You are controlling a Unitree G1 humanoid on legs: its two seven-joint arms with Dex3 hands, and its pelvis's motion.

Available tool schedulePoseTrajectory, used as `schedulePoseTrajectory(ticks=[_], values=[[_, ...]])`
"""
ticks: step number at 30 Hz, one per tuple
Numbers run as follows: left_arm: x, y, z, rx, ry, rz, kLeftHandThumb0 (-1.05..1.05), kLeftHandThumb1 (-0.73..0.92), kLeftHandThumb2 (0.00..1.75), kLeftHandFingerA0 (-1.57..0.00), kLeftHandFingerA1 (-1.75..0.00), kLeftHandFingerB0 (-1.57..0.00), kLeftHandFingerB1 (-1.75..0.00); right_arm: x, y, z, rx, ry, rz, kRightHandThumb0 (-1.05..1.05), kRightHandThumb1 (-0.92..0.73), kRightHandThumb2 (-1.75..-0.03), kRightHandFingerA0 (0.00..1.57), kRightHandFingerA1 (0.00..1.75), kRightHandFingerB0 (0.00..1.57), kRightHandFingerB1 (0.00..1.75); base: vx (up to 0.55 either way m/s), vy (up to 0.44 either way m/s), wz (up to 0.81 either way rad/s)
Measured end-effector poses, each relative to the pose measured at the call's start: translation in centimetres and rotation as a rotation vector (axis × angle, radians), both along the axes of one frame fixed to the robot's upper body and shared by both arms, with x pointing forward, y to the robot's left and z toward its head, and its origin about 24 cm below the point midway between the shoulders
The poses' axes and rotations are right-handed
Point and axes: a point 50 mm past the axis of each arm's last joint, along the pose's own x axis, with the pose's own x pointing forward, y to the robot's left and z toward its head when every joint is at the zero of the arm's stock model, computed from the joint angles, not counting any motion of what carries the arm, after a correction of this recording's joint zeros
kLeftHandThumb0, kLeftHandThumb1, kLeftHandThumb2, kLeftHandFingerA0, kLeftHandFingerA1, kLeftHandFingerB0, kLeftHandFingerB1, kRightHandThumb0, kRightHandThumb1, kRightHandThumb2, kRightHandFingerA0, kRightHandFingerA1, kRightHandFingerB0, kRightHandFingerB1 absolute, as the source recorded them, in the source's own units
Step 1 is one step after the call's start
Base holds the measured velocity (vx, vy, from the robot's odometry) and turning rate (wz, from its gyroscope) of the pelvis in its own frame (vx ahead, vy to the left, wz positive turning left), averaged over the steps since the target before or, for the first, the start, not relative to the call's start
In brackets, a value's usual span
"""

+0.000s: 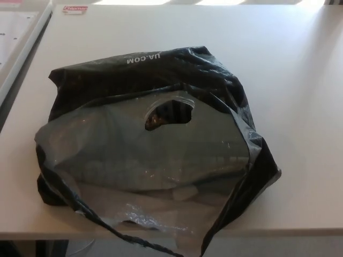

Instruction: A plastic bag is kept infront of the robot in the middle of the desk and the robot uses both its hands to grab it from the top and lifts it up and then releases it.

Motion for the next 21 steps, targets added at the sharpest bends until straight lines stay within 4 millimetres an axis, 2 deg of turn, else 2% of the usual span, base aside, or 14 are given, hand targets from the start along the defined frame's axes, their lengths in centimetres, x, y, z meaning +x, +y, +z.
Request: schedulePoseTrajectory(ticks=[2, 3, 5, 6, 8, 9, 10, 12, 13, 14, 15, 18, 20, 21], values=[[-0.1, -0.1, 0.6, 0.001, -0.034, 0.000, -0.23, 0.51, 0.57, -0.60, -0.43, -0.26, -0.31, 0.2, 0.1, 0.6, -0.005, -0.034, 0.012, -0.54, -0.57, -0.80, 0.40, 0.51, 0.13, 0.39, 0.00, 0.000, 0.00], [-0.2, -0.2, 1.2, 0.004, -0.068, -0.001, -0.21, 0.51, 0.55, -0.56, -0.40, -0.25, -0.30, 0.3, 0.1, 1.2, -0.010, -0.068, 0.025, -0.46, -0.68, -0.60, 0.48, 0.42, 0.21, 0.30, 0.00, 0.000, 0.00], [-0.2, -0.2, 2.0, 0.010, -0.114, -0.003, -0.21, 0.51, 0.55, -0.54, -0.39, -0.26, -0.30, 0.6, 0.2, 2.0, -0.017, -0.111, 0.043, -0.43, -0.66, -0.60, 0.48, 0.43, 0.21, 0.30, 0.00, 0.000, 0.00], [-0.1, -0.2, 2.4, 0.012, -0.135, -0.004, -0.25, 0.51, 0.58, -0.53, -0.40, -0.27, -0.32, 0.8, 0.3, 2.4, -0.021, -0.132, 0.051, -0.47, -0.56, -0.76, 0.41, 0.52, 0.14, 0.40, 0.00, 0.000, 0.00], [0.0, -0.2, 3.2, 0.020, -0.184, -0.005, -0.25, 0.52, 0.56, -0.59, -0.39, -0.31, -0.31, 1.1, 0.3, 3.3, -0.030, -0.179, 0.073, -0.47, -0.56, -0.75, 0.41, 0.52, 0.15, 0.40, 0.00, 0.000, 0.00], [0.0, -0.2, 3.6, 0.024, -0.209, -0.006, -0.30, 0.54, 0.57, -0.67, -0.41, -0.34, -0.32, 1.3, 0.3, 3.7, -0.035, -0.201, 0.083, -0.40, -0.66, -0.60, 0.48, 0.45, 0.21, 0.32, 0.00, 0.000, 0.00], [0.1, -0.2, 4.2, 0.031, -0.240, -0.007, -0.27, 0.55, 0.57, -0.50, -0.36, -0.36, -0.32, 1.4, 0.3, 4.2, -0.042, -0.230, 0.096, -0.39, -0.66, -0.60, 0.48, 0.44, 0.22, 0.32, 0.00, 0.000, 0.00], [0.3, 0.0, 5.2, 0.049, -0.293, -0.008, -0.37, 0.57, 0.58, -0.49, -0.36, -0.38, -0.33, 1.7, 0.3, 5.0, -0.052, -0.271, 0.117, -0.41, -0.66, -0.60, 0.48, 0.41, 0.23, 0.31, 0.00, 0.000, 0.00], [0.7, 0.3, 6.0, 0.068, -0.338, -0.010, -0.54, 0.49, 0.81, -0.54, -0.53, -0.32, -0.45, 2.0, 0.4, 5.6, -0.059, -0.302, 0.134, -0.40, -0.67, -0.61, 0.48, 0.40, 0.23, 0.31, 0.00, 0.000, 0.00], [1.1, 0.5, 6.8, 0.083, -0.380, -0.011, -0.54, 0.49, 0.81, -0.54, -0.53, -0.32, -0.45, 2.3, 0.5, 6.2, -0.064, -0.331, 0.150, -0.40, -0.67, -0.61, 0.48, 0.40, 0.23, 0.31, 0.00, 0.000, 0.00], [1.4, 0.7, 7.4, 0.095, -0.413, -0.013, -0.55, 0.62, 0.59, -0.58, -0.38, -0.38, -0.33, 2.6, 0.6, 6.6, -0.066, -0.353, 0.163, -0.39, -0.67, -0.61, 0.48, 0.40, 0.24, 0.30, 0.00, 0.000, 0.00], [3.4, 1.7, 10.6, 0.157, -0.587, -0.033, -0.58, 0.59, 0.58, -0.50, -0.37, -0.35, -0.32, 4.2, 1.3, 9.0, -0.071, -0.481, 0.228, -0.51, -0.54, -0.76, 0.40, 0.48, 0.16, 0.38, 0.00, 0.000, 0.00], [4.9, 2.3, 12.7, 0.197, -0.700, -0.055, -0.68, 0.48, 0.81, -0.40, -0.48, -0.30, -0.44, 5.4, 2.0, 10.7, -0.071, -0.571, 0.273, -0.52, -0.50, -0.74, 0.33, 0.46, 0.13, 0.37, 0.00, 0.000, 0.00], [5.6, 2.6, 13.7, 0.217, -0.756, -0.067, -0.68, 0.48, 0.81, -0.40, -0.48, -0.30, -0.44, 6.0, 2.3, 11.5, -0.071, -0.619, 0.297, -0.52, -0.50, -0.74, 0.33, 0.46, 0.13, 0.37, 0.00, 0.000, 0.00]])
